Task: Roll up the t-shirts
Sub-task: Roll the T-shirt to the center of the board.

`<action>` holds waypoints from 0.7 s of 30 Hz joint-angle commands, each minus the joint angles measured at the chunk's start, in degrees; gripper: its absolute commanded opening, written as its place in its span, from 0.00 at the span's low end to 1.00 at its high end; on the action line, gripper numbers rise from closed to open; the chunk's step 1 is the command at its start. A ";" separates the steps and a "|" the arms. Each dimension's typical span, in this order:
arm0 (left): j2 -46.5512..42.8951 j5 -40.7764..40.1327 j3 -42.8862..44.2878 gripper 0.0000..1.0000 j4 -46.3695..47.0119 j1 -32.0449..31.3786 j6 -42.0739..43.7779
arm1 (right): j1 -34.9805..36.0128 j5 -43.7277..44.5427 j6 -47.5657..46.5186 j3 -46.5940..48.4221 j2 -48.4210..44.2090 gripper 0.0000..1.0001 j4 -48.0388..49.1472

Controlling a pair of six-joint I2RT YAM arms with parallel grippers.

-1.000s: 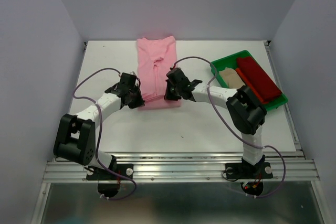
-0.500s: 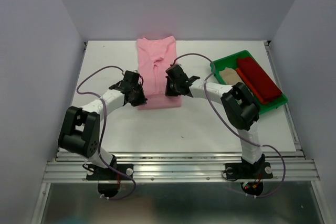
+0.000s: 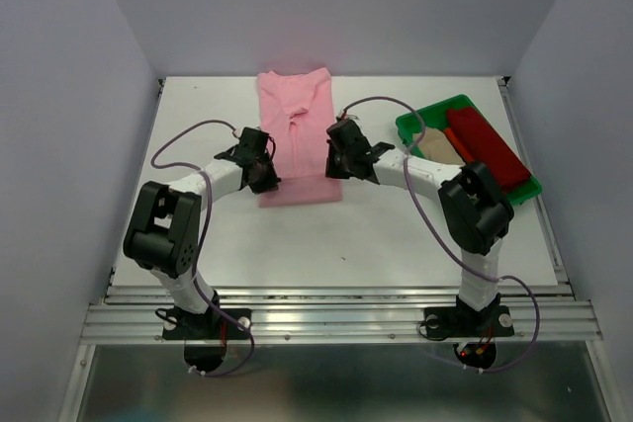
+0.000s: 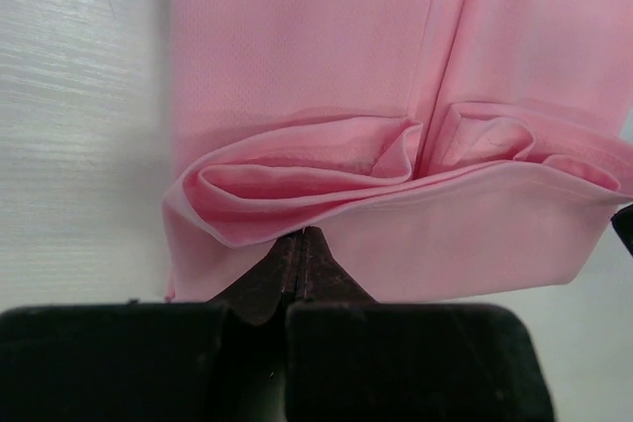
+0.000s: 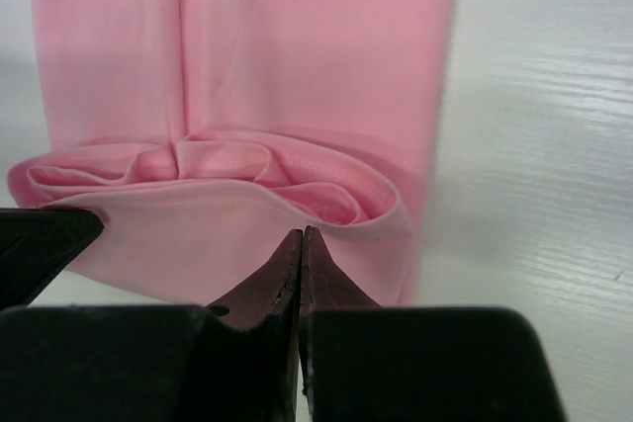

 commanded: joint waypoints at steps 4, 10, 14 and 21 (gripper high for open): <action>2.49 -2.59 3.05 0.00 1.19 0.08 -1.15 | -2.74 2.12 -2.28 1.55 2.55 0.02 0.42; 2.23 -4.33 3.41 0.00 0.57 0.17 -1.41 | -4.06 2.12 -3.07 1.81 4.40 0.01 0.33; -0.40 -5.40 4.37 0.00 -1.62 0.17 -1.06 | -4.06 2.30 -3.60 1.90 2.30 0.01 -0.11; -2.87 -7.42 4.99 0.00 -3.30 0.96 -1.06 | -4.06 -0.25 -3.61 -0.03 -3.77 0.01 0.07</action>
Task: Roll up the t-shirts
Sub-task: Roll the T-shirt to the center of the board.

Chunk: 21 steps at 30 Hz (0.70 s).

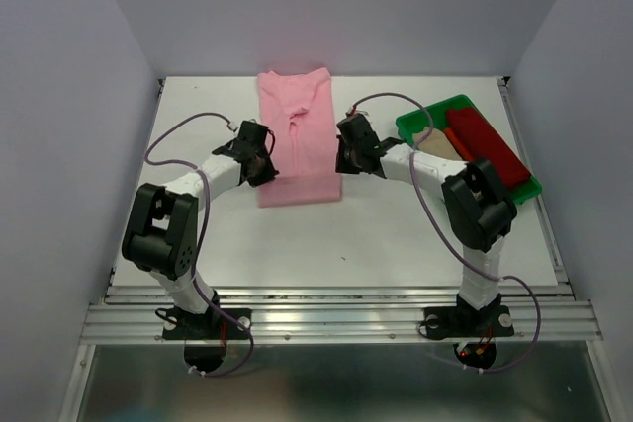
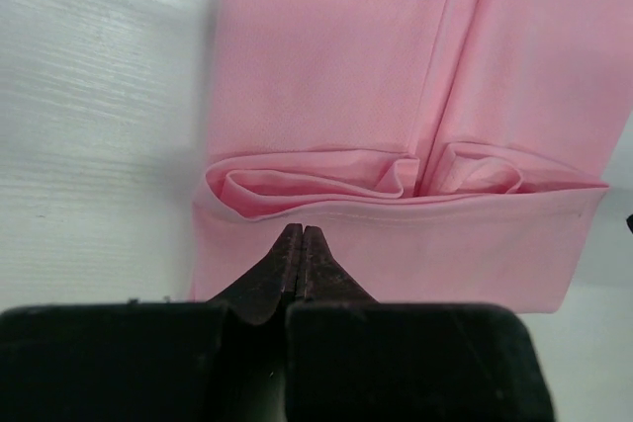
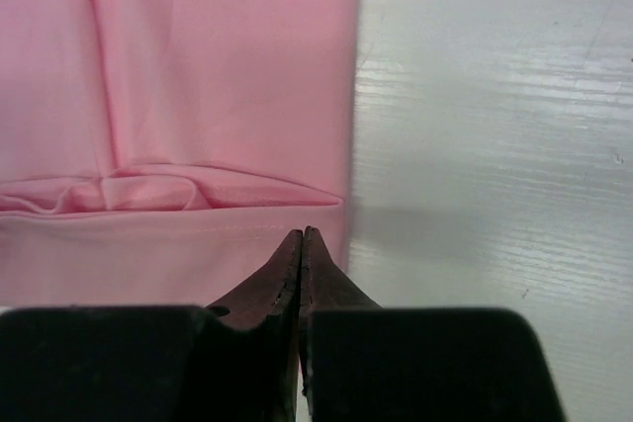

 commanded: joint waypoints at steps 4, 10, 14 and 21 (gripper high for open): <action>-2.30 -2.33 1.29 0.00 -0.63 1.75 -0.08 | 0.57 -2.46 -0.13 -0.62 -5.19 0.01 1.32; 1.56 -2.23 1.99 0.00 0.69 2.02 -0.61 | 0.57 -4.57 0.66 -0.54 -1.95 0.01 2.11; 3.59 -2.85 2.08 0.00 1.57 2.02 -0.70 | 0.57 -4.75 1.02 -0.80 0.34 0.01 2.20; 4.83 -2.59 2.87 0.00 1.57 2.02 -0.61 | 0.57 -3.34 0.93 -2.03 1.49 0.01 2.11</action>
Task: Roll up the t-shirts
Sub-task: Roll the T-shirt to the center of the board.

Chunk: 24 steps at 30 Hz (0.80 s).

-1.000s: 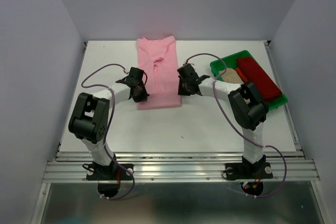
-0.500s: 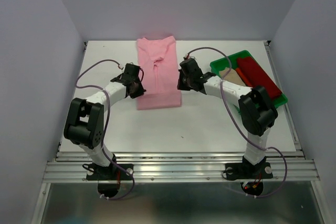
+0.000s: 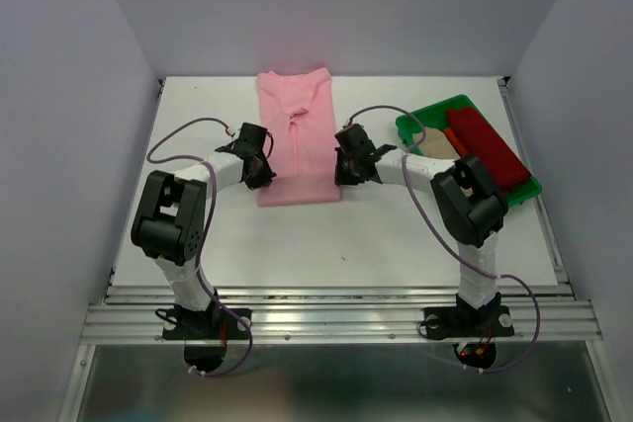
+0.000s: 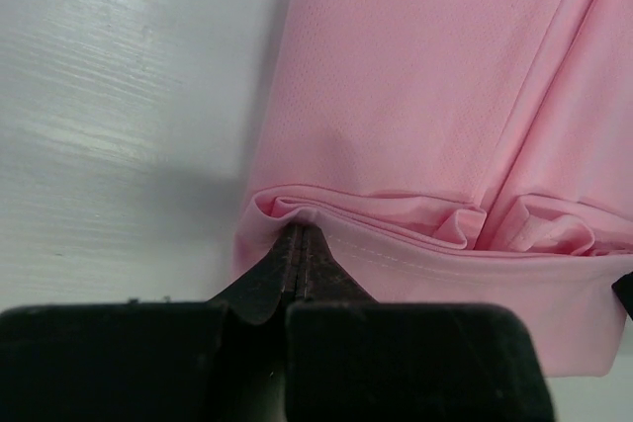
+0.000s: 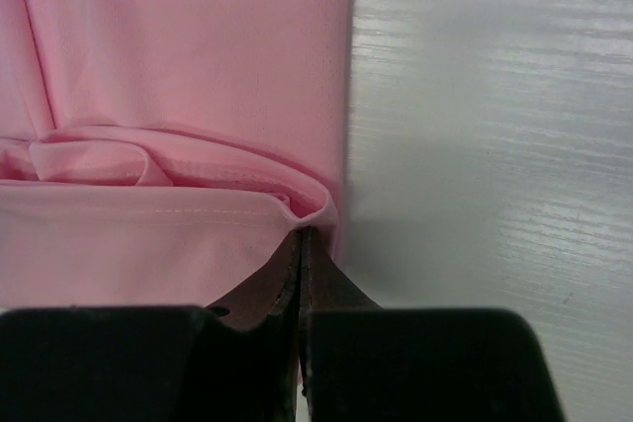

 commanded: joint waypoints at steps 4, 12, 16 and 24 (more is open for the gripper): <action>-3.92 -2.13 3.03 0.00 -1.23 0.11 0.11 | 0.31 0.63 0.43 -0.41 -2.15 0.01 0.91; -13.34 -2.06 2.86 0.00 -4.66 -0.85 0.73 | 2.33 -0.59 0.69 -0.68 -8.65 0.01 0.81; -13.61 2.87 -0.73 0.00 -2.57 -4.44 -0.23 | 5.14 -1.30 0.95 0.99 -7.17 0.01 0.81; -9.48 8.94 -5.05 0.00 4.30 -5.95 -2.52 | 6.55 -1.74 2.63 0.11 -2.51 0.01 1.52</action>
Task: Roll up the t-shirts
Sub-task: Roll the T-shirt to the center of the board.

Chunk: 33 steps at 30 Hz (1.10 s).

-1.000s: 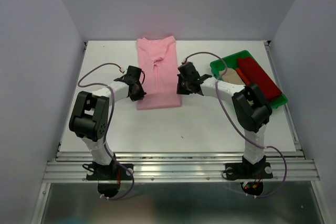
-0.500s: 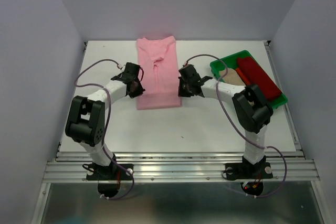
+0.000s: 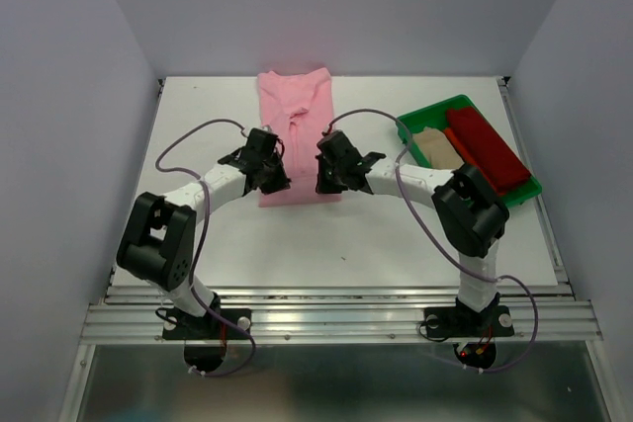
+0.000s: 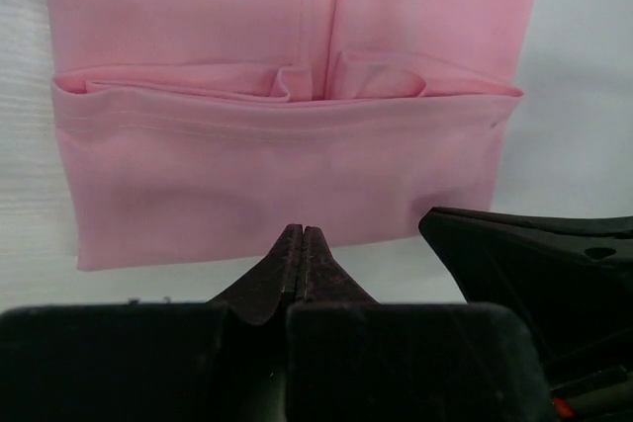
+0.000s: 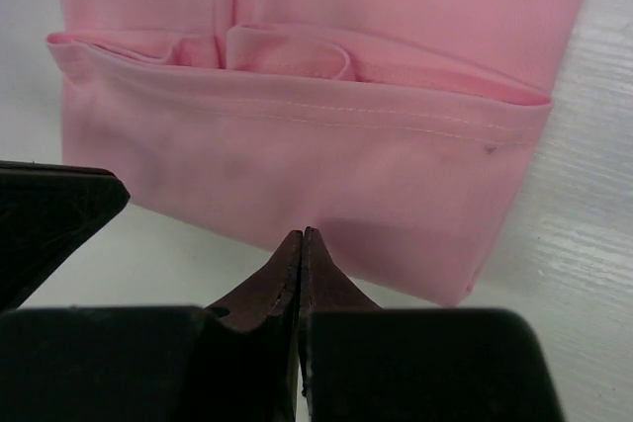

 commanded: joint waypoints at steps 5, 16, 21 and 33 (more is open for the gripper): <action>6.59 1.57 -1.93 0.00 4.76 0.17 -0.51 | -0.35 1.06 1.07 -0.90 4.31 0.01 1.58; -0.78 -5.52 -0.35 0.00 -1.29 0.26 0.90 | -0.35 5.45 0.72 -4.06 -4.56 0.01 1.23; -7.82 -9.07 -2.28 0.00 -5.16 0.78 0.63 | -1.40 8.54 0.37 -8.97 -11.23 0.02 1.23; -7.12 -6.52 -8.88 0.00 0.54 1.49 -0.77 | -1.94 5.54 -0.33 -7.50 -7.65 0.02 2.02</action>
